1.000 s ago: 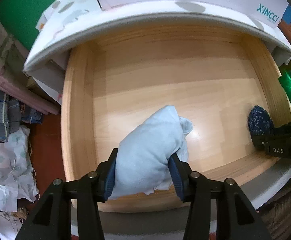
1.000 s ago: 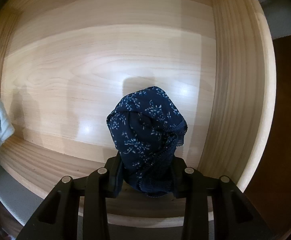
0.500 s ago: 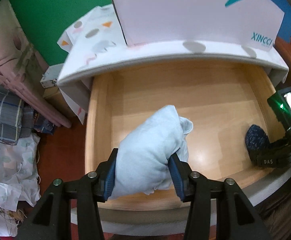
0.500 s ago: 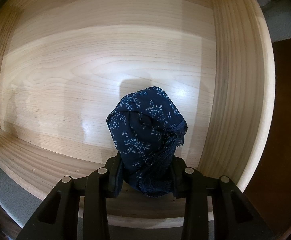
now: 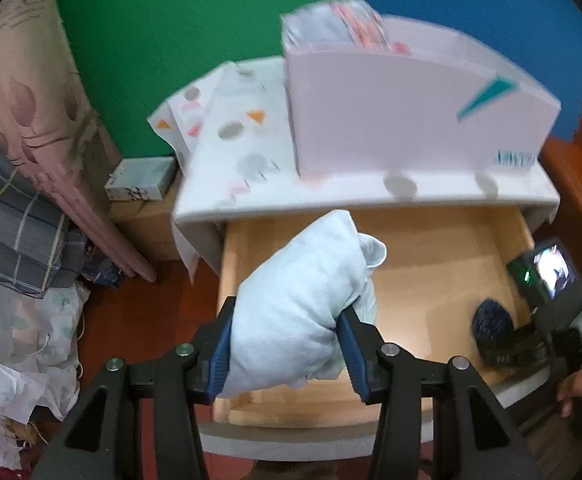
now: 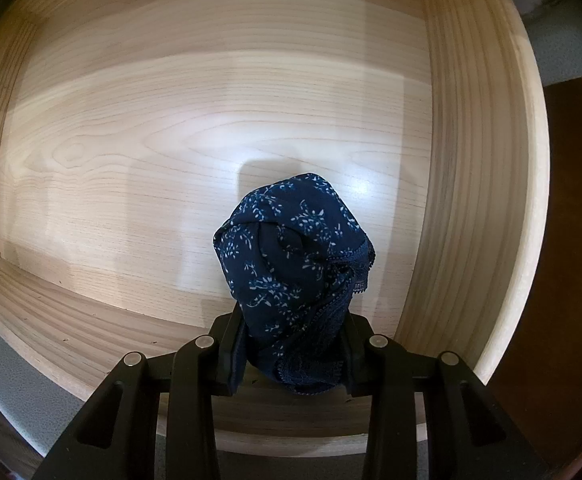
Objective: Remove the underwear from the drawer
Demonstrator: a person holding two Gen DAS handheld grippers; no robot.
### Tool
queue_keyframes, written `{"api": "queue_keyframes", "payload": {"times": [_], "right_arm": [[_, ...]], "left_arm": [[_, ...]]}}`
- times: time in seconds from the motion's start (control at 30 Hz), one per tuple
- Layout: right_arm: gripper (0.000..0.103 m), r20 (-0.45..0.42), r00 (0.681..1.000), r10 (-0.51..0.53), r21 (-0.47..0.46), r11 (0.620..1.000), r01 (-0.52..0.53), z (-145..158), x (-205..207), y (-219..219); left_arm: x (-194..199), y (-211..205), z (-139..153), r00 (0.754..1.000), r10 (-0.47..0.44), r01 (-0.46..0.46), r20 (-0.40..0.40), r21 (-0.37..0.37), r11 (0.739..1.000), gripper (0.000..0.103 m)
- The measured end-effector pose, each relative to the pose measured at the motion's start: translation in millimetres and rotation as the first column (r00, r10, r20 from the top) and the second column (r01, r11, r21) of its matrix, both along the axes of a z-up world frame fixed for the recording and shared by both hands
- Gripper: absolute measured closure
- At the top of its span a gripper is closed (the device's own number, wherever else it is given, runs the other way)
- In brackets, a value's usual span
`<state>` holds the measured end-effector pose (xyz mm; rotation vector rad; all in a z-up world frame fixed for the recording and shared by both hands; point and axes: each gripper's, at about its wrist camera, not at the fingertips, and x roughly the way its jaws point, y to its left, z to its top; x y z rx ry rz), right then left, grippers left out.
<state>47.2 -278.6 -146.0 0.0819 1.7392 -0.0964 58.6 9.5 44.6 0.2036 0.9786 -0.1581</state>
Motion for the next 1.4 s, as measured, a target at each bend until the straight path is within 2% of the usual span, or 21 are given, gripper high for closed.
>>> {"api": "queue_keyframes", "payload": {"times": [0.23, 0.37, 0.53, 0.67, 0.83, 1.07, 1.2, 1.4], "right_arm": [[0.069, 0.002, 1.0, -0.005, 0.001, 1.0, 0.005, 1.0, 0.3, 2.4], [0.069, 0.002, 1.0, -0.003, 0.001, 1.0, 0.003, 0.5, 1.8, 1.4], [0.069, 0.002, 1.0, -0.003, 0.002, 1.0, 0.003, 0.0, 2.3, 0.1], [0.069, 0.002, 1.0, -0.003, 0.003, 1.0, 0.003, -0.2, 2.7, 0.3], [0.069, 0.002, 1.0, -0.004, 0.004, 1.0, 0.004, -0.1, 3.5, -0.8], [0.068, 0.001, 1.0, -0.003, 0.007, 1.0, 0.003, -0.8, 3.9, -2.6], [0.068, 0.001, 1.0, -0.003, 0.009, 1.0, 0.003, -1.1, 5.2, -2.7], [0.067, 0.001, 1.0, -0.002, 0.008, 1.0, 0.002, -2.3, 4.3, -2.2]], "left_arm": [[14.0, 14.8, 52.4, 0.997, 0.039, -0.036, 0.068, -0.054, 0.998, 0.055], [26.5, 18.5, 93.5, 0.992, 0.046, -0.035, 0.119, -0.099, 0.995, 0.054], [45.1, 4.9, 139.5, 0.984, 0.017, 0.006, 0.177, -0.127, 0.992, 0.054], [65.5, -16.5, 158.3, 0.98, -0.023, 0.049, 0.198, -0.128, 0.991, 0.054], [96.0, -44.7, 154.1, 0.986, -0.06, 0.083, 0.153, -0.148, 0.986, 0.054], [134.4, -80.0, 124.5, 0.992, -0.084, 0.093, 0.099, -0.092, 0.991, 0.054], [146.5, -90.6, 106.5, 0.993, -0.082, 0.088, 0.085, -0.064, 0.994, 0.054], [163.0, -96.2, 95.4, 0.994, -0.07, 0.074, 0.079, -0.05, 0.996, 0.054]]}}
